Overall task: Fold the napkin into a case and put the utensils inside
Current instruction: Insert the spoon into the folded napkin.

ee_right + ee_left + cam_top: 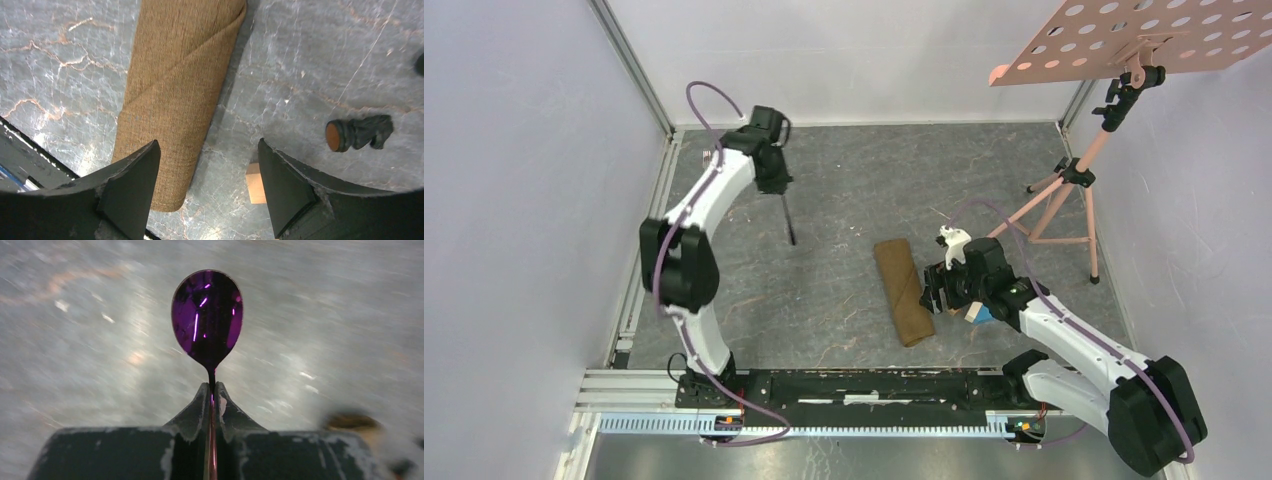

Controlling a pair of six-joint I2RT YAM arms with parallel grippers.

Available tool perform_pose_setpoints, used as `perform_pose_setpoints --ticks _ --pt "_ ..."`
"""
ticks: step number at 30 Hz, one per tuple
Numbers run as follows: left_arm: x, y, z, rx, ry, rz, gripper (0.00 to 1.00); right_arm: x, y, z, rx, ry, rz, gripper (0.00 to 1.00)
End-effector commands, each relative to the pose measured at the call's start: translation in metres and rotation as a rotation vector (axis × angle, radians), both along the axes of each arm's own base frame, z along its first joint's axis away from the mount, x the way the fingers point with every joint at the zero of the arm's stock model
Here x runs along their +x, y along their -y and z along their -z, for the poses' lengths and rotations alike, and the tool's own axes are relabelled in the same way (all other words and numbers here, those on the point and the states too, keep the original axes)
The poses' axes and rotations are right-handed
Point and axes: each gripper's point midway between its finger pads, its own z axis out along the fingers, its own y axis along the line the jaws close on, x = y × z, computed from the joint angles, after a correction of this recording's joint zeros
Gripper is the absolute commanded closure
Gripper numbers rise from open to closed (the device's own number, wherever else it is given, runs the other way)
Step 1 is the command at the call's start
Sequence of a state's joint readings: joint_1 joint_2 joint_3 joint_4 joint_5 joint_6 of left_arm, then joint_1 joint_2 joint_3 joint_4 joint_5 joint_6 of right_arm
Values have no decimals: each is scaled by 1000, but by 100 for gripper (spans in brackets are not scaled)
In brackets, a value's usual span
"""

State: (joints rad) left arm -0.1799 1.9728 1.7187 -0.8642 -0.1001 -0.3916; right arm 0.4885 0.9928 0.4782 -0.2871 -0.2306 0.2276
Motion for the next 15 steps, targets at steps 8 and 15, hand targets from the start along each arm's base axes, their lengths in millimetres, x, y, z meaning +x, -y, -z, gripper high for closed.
perform_pose_setpoints --ticks 8,15 --pt "-80 196 -78 -296 347 -266 98 -26 -11 13 88 -35 -100 31" --pt "-88 232 -64 -227 451 -263 98 -34 -9 27 99 -70 -76 36"
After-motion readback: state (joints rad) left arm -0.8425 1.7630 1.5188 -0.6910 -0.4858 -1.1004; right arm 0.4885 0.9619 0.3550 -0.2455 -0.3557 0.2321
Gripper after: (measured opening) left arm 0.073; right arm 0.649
